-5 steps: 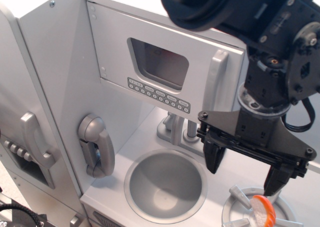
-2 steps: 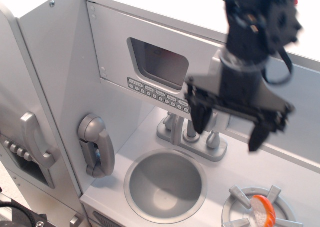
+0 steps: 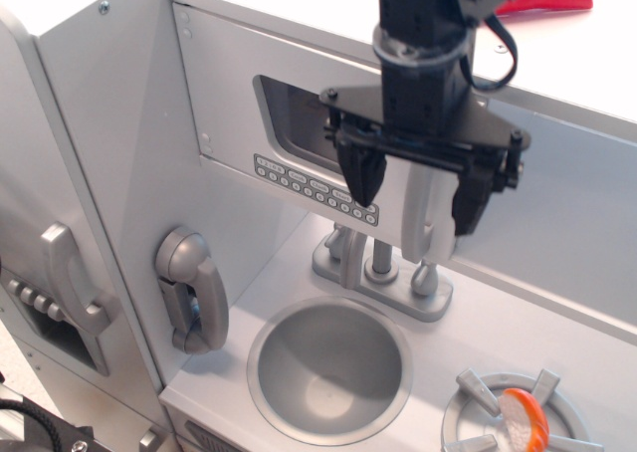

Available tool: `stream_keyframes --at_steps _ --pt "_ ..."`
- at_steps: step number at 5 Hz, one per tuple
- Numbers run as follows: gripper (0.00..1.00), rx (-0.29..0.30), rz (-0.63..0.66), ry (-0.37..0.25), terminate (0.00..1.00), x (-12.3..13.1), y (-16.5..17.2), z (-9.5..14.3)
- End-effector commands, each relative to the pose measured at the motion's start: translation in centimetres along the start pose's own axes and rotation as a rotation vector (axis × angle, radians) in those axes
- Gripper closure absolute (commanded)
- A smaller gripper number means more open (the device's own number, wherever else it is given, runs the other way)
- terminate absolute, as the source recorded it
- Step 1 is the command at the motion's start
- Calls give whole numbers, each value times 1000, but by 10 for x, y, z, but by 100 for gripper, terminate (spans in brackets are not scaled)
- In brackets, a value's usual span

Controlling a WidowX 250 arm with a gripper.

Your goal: Open microwave

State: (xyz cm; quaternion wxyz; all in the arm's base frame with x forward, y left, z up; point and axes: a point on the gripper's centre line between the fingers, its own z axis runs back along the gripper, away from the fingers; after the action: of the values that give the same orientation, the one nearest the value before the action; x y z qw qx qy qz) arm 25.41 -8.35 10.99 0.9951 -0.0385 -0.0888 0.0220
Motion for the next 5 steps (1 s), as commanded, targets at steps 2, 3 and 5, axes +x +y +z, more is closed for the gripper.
stream_keyframes --at_steps 2,3,5 --pt "0 50 6 -177 0 18 0 6" --pt "0 62 27 -186 0 26 2 3" --pt "100 56 26 -194 0 32 2 0"
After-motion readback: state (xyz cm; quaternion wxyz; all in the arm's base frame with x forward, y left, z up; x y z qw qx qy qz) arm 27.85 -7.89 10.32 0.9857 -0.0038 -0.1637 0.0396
